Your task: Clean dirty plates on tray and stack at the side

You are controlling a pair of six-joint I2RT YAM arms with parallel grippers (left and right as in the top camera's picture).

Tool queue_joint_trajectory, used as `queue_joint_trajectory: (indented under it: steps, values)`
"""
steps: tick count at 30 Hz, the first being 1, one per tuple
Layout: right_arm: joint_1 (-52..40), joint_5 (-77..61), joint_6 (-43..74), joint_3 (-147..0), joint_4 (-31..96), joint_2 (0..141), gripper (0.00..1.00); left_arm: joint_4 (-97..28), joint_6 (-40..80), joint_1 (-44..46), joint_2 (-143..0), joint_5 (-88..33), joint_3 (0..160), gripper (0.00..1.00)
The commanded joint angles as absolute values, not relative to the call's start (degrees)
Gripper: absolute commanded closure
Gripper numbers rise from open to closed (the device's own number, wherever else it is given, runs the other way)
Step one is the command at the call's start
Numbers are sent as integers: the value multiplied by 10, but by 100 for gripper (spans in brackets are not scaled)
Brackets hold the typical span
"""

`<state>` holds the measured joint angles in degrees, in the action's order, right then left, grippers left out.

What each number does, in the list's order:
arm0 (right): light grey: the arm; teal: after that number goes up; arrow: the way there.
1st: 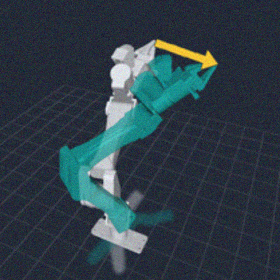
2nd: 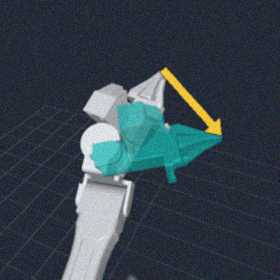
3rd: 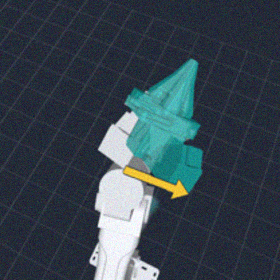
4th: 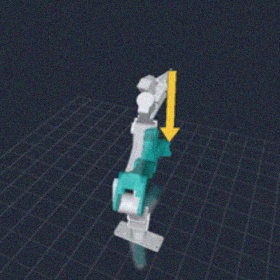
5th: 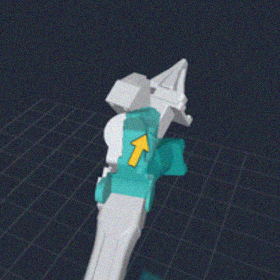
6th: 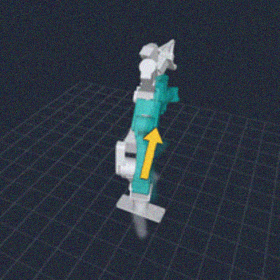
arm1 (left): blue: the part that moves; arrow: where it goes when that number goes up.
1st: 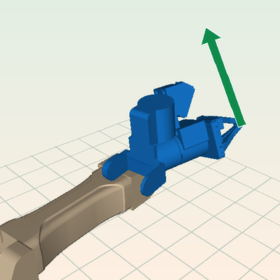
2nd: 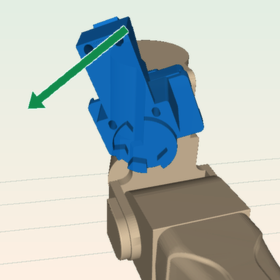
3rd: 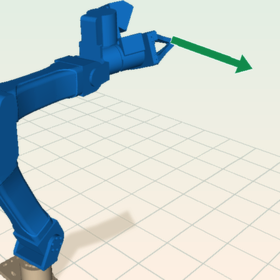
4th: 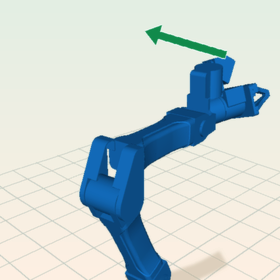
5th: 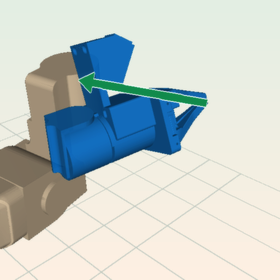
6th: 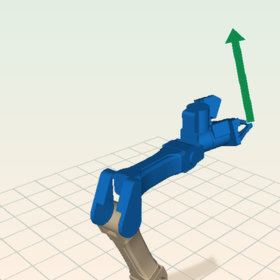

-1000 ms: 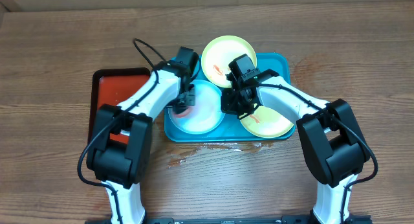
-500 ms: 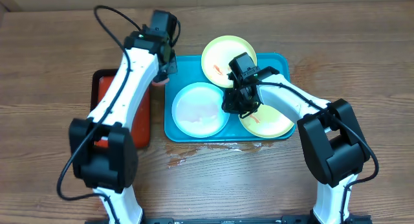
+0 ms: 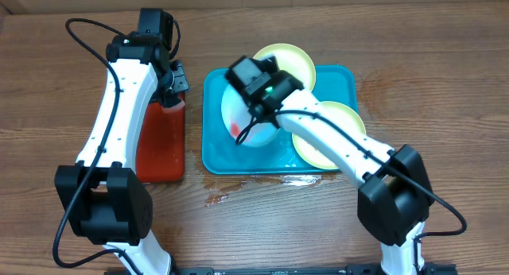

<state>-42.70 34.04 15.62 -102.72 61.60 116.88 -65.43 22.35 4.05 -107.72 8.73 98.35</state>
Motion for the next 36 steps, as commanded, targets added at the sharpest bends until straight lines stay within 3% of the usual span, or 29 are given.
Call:
queue_joint_trajectory:
  steps: [1, 7, 13, 22, 32, 36]
  values:
    - [-465, 570, 86, -1075, 613, 1138, 96, -657, 229, 35, -1068, 79, 995, 96]
    - [-522, 715, -39, -1095, 587, 1138, 96, -658, 230, 29, -1068, 79, 995, 96]
    - [-550, 748, -138, -1095, 570, 1138, 96, -658, 230, 29, -1068, 80, 995, 96]
    - [-551, 729, -135, -1095, 571, 1138, 96, -658, 230, 29, -1068, 80, 995, 96]
    - [-540, 479, -125, -1094, 615, 1138, 96, -661, 229, 29, -1068, 80, 995, 96]
    - [-540, 584, -120, -1095, 607, 1138, 96, -660, 230, 29, -1068, 79, 995, 96]
